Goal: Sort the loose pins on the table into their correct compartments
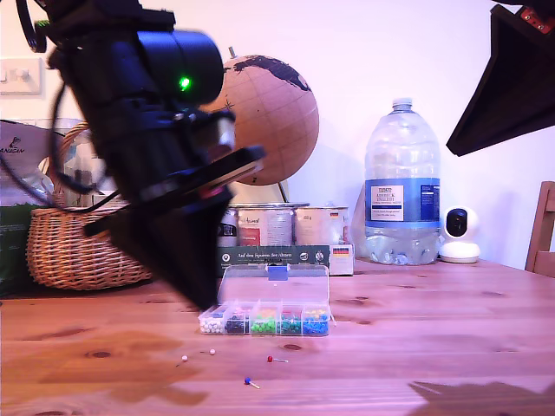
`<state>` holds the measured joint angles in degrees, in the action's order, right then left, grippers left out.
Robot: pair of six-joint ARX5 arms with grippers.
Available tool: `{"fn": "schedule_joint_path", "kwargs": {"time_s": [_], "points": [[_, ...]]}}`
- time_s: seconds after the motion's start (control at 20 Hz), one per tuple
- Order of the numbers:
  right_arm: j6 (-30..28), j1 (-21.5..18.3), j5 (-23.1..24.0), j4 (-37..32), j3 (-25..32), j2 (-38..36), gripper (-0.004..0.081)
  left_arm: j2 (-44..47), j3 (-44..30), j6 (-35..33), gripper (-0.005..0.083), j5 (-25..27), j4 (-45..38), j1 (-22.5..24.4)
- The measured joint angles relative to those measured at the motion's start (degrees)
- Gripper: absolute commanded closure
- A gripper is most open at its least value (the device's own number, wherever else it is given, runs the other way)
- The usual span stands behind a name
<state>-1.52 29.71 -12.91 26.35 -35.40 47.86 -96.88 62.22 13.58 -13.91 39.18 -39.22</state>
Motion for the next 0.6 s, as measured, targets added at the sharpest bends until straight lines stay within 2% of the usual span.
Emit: {"fn": "schedule_joint_path", "kwargs": {"time_s": [0.15, 0.4, 0.6], "points": [[0.0, 0.0, 0.0, 0.0, 0.0, 0.0, 0.0783, 0.0, 0.3, 0.0, 0.0678, 0.1, 1.5, 0.2], [0.0, 0.0, 0.0, -0.2, 0.0, 0.0, 0.0783, 0.0, 3.9, 0.0, 0.0677, 4.0, 5.6, 0.3], [0.0, 0.0, 0.0, -0.9, 0.0, 0.0, 0.0783, -0.5, 3.8, 0.0, 0.0677, 5.6, 4.5, 0.2]]}}
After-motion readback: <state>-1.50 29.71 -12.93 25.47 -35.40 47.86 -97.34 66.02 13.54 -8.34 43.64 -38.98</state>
